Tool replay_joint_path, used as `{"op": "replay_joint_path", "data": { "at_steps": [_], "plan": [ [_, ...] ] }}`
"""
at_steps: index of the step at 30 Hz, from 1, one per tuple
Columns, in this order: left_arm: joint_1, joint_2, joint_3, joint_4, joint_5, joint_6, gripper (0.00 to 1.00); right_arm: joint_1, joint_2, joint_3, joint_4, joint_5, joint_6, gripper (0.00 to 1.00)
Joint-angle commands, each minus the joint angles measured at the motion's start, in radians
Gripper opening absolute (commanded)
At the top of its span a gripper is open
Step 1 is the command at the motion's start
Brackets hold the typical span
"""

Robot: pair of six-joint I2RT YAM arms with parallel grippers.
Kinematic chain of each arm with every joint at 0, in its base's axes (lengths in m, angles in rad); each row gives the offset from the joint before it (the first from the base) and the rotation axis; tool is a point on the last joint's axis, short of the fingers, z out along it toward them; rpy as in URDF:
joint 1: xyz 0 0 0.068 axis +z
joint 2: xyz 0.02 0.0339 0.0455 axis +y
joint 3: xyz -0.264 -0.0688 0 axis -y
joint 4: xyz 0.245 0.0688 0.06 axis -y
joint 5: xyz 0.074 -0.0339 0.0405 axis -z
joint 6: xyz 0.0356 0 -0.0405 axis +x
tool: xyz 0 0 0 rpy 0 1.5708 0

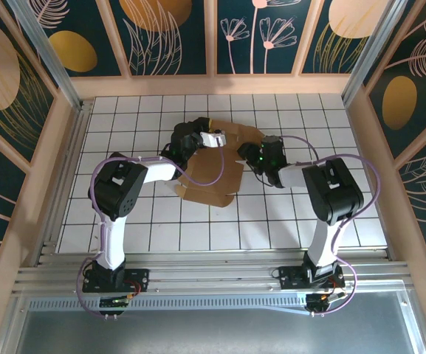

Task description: Fold the paper box

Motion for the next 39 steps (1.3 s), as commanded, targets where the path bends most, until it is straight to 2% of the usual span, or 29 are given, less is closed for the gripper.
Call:
{"op": "replay_joint_path", "data": {
  "at_steps": [1, 5, 11, 17, 19, 24, 28, 30, 36, 39],
  "plan": [
    [-0.008, 0.001, -0.003, -0.038, 0.004, 0.012, 0.18, 0.001, 0.029, 0.040, 0.039, 0.026, 0.005, 0.61],
    [-0.011, 0.002, 0.001, -0.039, 0.005, 0.006, 0.18, 0.001, 0.057, 0.068, -0.009, 0.040, 0.001, 0.75],
    [-0.013, 0.000, 0.009, -0.045, 0.002, 0.009, 0.18, 0.027, 0.064, 0.114, -0.190, 0.195, -0.027, 0.77],
    [-0.018, 0.004, 0.011, -0.052, -0.001, 0.008, 0.18, 0.037, 0.030, 0.093, -0.245, 0.305, -0.010, 0.79],
    [-0.018, 0.004, 0.009, -0.052, -0.003, 0.007, 0.18, 0.033, 0.018, 0.074, -0.206, 0.302, -0.025, 0.80],
    [-0.018, 0.006, 0.009, -0.050, -0.005, 0.002, 0.18, 0.014, 0.072, 0.094, -0.138, 0.194, -0.029, 0.80],
    [-0.019, 0.004, 0.006, -0.052, 0.002, -0.008, 0.18, 0.014, 0.115, 0.110, -0.030, 0.073, -0.019, 0.69],
    [-0.021, 0.005, 0.006, -0.053, 0.004, -0.009, 0.18, 0.023, 0.119, 0.118, -0.011, 0.062, -0.012, 0.61],
    [-0.027, 0.007, 0.003, -0.052, 0.002, -0.011, 0.18, 0.075, 0.060, 0.099, 0.050, 0.186, -0.128, 0.51],
    [-0.028, 0.008, 0.003, -0.052, 0.002, -0.011, 0.18, 0.089, 0.057, 0.104, 0.073, 0.205, -0.204, 0.47]
  ]
}}
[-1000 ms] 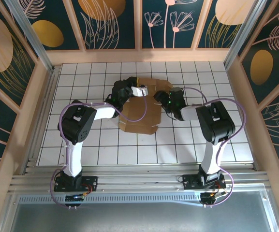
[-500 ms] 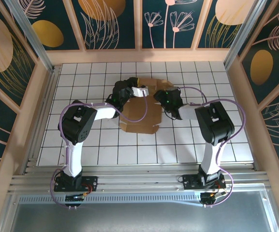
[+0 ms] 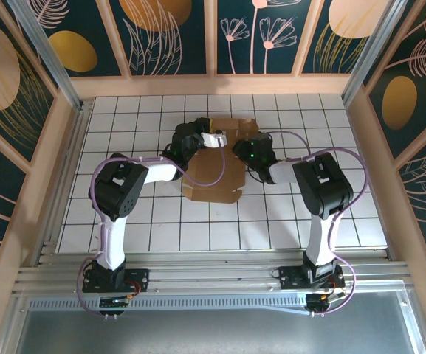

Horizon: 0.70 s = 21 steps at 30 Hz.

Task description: Fold the paper box

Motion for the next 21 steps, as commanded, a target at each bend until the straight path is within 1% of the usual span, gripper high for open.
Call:
{"op": "replay_joint_path", "data": {
  "at_steps": [1, 9, 12, 16, 21],
  "plan": [
    [-0.019, 0.009, 0.004, -0.044, 0.024, -0.014, 0.18, 0.023, -0.021, 0.013, 0.076, 0.024, -0.117, 0.46],
    [-0.021, 0.010, 0.015, -0.048, 0.029, -0.022, 0.18, 0.052, 0.039, 0.090, 0.023, -0.018, -0.253, 0.45],
    [-0.022, 0.011, 0.014, -0.048, 0.029, -0.022, 0.18, 0.058, 0.050, 0.084, 0.056, -0.042, -0.302, 0.45],
    [-0.022, 0.013, 0.016, -0.047, 0.029, -0.024, 0.18, 0.055, 0.068, 0.081, 0.100, -0.091, -0.338, 0.45],
    [-0.022, 0.013, 0.026, -0.051, 0.029, -0.028, 0.18, 0.057, 0.121, 0.135, 0.058, -0.155, -0.346, 0.45]
  ]
}}
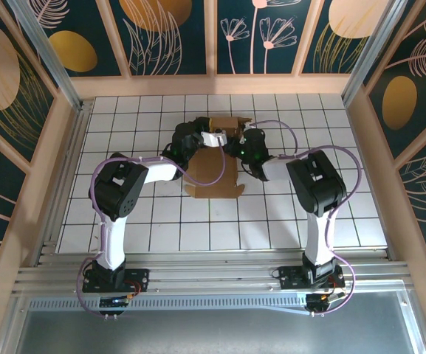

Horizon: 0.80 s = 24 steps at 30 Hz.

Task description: Fold the paper box

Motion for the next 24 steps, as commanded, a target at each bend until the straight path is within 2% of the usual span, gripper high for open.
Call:
{"op": "replay_joint_path", "data": {
  "at_steps": [1, 6, 13, 15, 20, 23, 24],
  "plan": [
    [-0.022, 0.012, 0.020, -0.050, 0.040, -0.025, 0.18, 0.015, 0.064, 0.036, -0.011, -0.083, -0.032, 0.45],
    [-0.022, 0.020, 0.025, -0.056, 0.033, -0.018, 0.18, 0.007, 0.004, 0.000, 0.007, -0.069, -0.017, 0.48],
    [-0.022, 0.030, 0.029, -0.058, 0.020, -0.009, 0.18, -0.011, -0.244, -0.190, 0.012, -0.045, -0.123, 0.59],
    [-0.022, 0.033, 0.031, -0.056, 0.018, -0.008, 0.18, -0.029, -0.323, -0.245, -0.006, -0.080, -0.167, 0.62],
    [-0.022, 0.041, 0.037, -0.055, 0.016, -0.005, 0.18, -0.140, -0.511, -0.360, -0.010, -0.286, -0.251, 0.66],
    [-0.021, 0.045, 0.040, -0.053, 0.023, -0.009, 0.18, -0.215, -0.572, -0.376, -0.034, -0.249, -0.296, 0.77],
    [-0.022, 0.047, 0.040, -0.052, 0.024, -0.012, 0.18, -0.242, -0.572, -0.364, -0.055, -0.243, -0.325, 0.84]
  ]
}}
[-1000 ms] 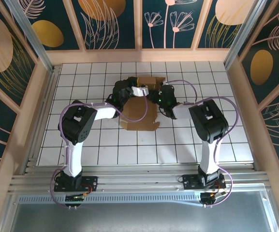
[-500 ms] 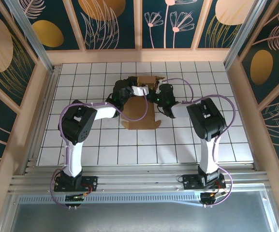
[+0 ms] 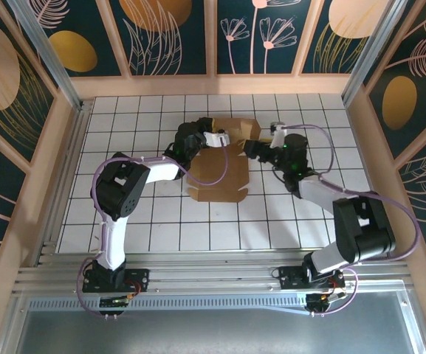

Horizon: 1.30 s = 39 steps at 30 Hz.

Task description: Fold the paper box

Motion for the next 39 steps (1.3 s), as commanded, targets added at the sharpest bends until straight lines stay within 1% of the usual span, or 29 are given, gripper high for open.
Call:
{"op": "replay_joint_path", "data": {
  "at_steps": [1, 3, 5, 8, 10, 13, 16, 18, 21, 26, 29, 30, 34, 35, 38, 39],
  "plan": [
    [-0.009, 0.035, 0.017, -0.031, 0.023, -0.010, 0.18, -0.071, -0.007, 0.020, -0.066, -0.031, -0.137, 0.87],
    [-0.010, 0.034, 0.015, -0.031, 0.024, -0.010, 0.18, -0.113, 0.057, 0.097, -0.161, -0.024, -0.202, 0.89],
    [-0.010, 0.030, 0.014, -0.030, 0.023, -0.011, 0.18, -0.138, 0.130, 0.169, -0.219, -0.032, -0.250, 0.89],
    [-0.010, 0.028, 0.012, -0.030, 0.018, -0.010, 0.18, -0.131, 0.206, 0.235, -0.228, -0.048, -0.271, 0.88],
    [-0.010, 0.029, 0.012, -0.033, 0.015, -0.004, 0.18, -0.109, 0.236, 0.265, -0.214, -0.060, -0.271, 0.84],
    [-0.010, 0.030, 0.012, -0.037, 0.016, -0.005, 0.18, -0.067, 0.269, 0.300, -0.194, 0.009, -0.280, 0.73],
    [-0.010, 0.028, 0.016, -0.046, 0.018, -0.017, 0.18, -0.046, 0.313, 0.345, -0.192, 0.078, -0.276, 0.58],
    [-0.010, 0.028, 0.020, -0.054, 0.018, -0.018, 0.18, -0.037, 0.332, 0.392, -0.236, 0.108, -0.270, 0.43],
    [-0.010, 0.031, 0.023, -0.054, 0.016, -0.013, 0.18, -0.036, 0.326, 0.432, -0.302, 0.079, -0.242, 0.26],
    [-0.010, 0.038, 0.031, -0.062, 0.013, -0.003, 0.18, -0.024, 0.293, 0.466, -0.397, 0.023, -0.161, 0.12],
    [-0.015, 0.045, 0.026, -0.049, 0.002, 0.025, 0.18, -0.024, 0.302, 0.526, -0.493, -0.012, -0.073, 0.10],
    [-0.016, 0.047, 0.028, -0.047, -0.002, 0.028, 0.18, -0.025, 0.314, 0.553, -0.528, -0.029, -0.047, 0.08],
    [-0.019, 0.045, 0.037, -0.059, 0.006, 0.011, 0.18, -0.024, 0.344, 0.617, -0.601, -0.077, 0.048, 0.05],
    [-0.021, 0.045, 0.038, -0.060, 0.007, 0.009, 0.18, -0.025, 0.349, 0.624, -0.608, -0.083, 0.072, 0.06],
    [-0.024, 0.045, 0.044, -0.062, 0.004, 0.011, 0.18, -0.018, 0.354, 0.617, -0.614, -0.075, 0.093, 0.16],
    [-0.026, 0.043, 0.044, -0.065, 0.004, 0.011, 0.18, -0.017, 0.353, 0.603, -0.607, -0.070, 0.107, 0.16]
  ]
}}
